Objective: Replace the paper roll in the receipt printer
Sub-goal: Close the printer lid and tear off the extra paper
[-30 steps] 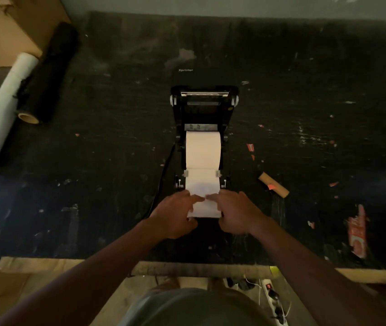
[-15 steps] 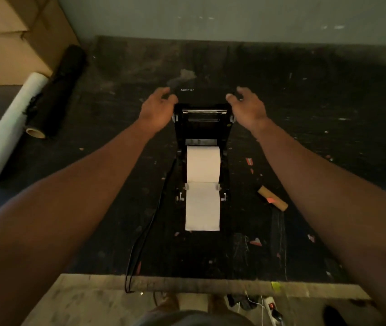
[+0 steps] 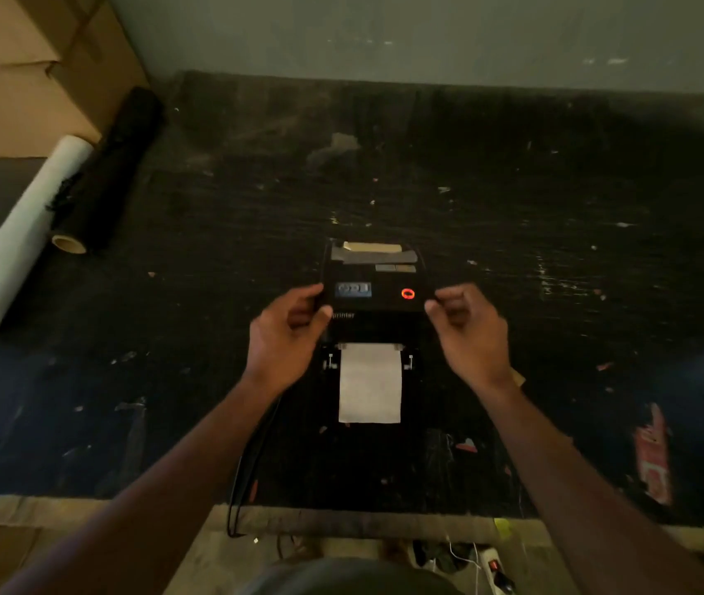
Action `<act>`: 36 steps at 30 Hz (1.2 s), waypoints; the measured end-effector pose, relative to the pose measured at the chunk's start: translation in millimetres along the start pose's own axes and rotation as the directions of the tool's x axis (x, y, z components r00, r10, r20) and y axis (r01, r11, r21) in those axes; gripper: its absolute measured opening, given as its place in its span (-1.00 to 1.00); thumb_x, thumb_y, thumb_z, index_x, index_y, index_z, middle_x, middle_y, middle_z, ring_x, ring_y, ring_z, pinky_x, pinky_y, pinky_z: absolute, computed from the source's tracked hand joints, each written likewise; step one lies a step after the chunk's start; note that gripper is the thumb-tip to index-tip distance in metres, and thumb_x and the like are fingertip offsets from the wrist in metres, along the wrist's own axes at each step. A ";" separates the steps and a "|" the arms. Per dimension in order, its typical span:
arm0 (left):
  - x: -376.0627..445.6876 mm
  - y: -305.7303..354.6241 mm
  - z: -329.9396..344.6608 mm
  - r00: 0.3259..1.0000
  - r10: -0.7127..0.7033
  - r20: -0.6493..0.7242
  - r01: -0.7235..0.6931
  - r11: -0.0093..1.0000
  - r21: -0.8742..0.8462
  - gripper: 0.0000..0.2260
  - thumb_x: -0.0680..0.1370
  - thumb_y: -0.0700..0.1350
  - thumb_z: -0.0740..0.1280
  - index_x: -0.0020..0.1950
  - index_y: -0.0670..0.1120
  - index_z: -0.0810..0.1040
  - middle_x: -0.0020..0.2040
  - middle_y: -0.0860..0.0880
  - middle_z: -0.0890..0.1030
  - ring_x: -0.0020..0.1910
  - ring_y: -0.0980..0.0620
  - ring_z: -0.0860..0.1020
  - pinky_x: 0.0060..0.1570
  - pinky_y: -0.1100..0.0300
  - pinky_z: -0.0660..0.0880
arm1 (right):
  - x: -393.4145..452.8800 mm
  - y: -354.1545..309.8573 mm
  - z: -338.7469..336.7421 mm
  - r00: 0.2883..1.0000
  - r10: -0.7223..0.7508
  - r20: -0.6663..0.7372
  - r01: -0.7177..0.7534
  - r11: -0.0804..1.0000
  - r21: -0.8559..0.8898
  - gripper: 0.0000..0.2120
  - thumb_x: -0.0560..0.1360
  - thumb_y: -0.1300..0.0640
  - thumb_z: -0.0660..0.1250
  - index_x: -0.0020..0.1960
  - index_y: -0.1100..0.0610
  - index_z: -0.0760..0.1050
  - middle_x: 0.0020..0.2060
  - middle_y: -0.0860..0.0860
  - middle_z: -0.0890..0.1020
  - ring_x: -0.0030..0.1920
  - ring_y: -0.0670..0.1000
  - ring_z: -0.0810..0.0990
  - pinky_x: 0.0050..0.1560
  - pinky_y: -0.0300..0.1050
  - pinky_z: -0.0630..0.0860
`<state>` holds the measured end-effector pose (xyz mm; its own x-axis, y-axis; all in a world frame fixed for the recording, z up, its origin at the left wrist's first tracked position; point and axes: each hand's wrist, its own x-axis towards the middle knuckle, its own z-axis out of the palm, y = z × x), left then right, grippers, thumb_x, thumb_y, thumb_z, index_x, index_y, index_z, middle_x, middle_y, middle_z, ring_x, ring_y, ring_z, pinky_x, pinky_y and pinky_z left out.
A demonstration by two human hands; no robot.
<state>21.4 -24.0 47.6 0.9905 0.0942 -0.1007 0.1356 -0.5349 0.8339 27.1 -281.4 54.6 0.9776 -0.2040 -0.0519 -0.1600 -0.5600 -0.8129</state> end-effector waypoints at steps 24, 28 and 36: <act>-38.8 -54.7 37.8 0.995 -0.100 -0.027 0.098 0.993 -0.060 -0.51 0.53 -0.19 0.51 0.42 0.04 0.49 0.27 0.06 0.64 0.17 0.26 0.60 -0.03 0.62 0.43 | -46.9 66.1 34.3 0.996 0.083 0.027 -0.086 0.987 0.137 -0.55 0.50 0.26 0.51 0.35 0.05 0.58 0.19 -0.08 0.66 0.04 -0.50 0.56 -0.10 -0.62 0.45; -38.6 -56.5 37.4 0.995 -0.100 -0.028 0.098 0.993 -0.063 -0.50 0.52 -0.17 0.52 0.42 0.06 0.49 0.25 0.08 0.64 0.11 0.31 0.58 -0.03 0.62 0.43 | -46.1 66.1 34.2 0.996 0.083 0.022 -0.086 0.986 0.144 -0.55 0.50 0.26 0.52 0.35 0.04 0.58 0.20 -0.07 0.67 0.08 -0.34 0.60 -0.08 -0.60 0.46; -37.3 -57.4 36.6 0.995 -0.097 -0.013 0.096 0.993 -0.068 -0.50 0.52 -0.16 0.52 0.42 0.06 0.49 0.19 0.16 0.61 0.09 0.38 0.56 -0.02 0.59 0.43 | -46.8 67.3 35.1 0.997 0.077 0.020 -0.080 0.981 0.178 -0.54 0.49 0.24 0.53 0.35 0.01 0.58 0.22 -0.05 0.68 0.17 -0.17 0.66 -0.04 -0.52 0.53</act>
<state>-22.5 -27.5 -16.4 0.9721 0.1570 -0.1741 0.2283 -0.4647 0.8556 -24.6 -281.3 -18.0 0.9648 -0.2305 -0.1264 -0.2106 -0.3901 -0.8964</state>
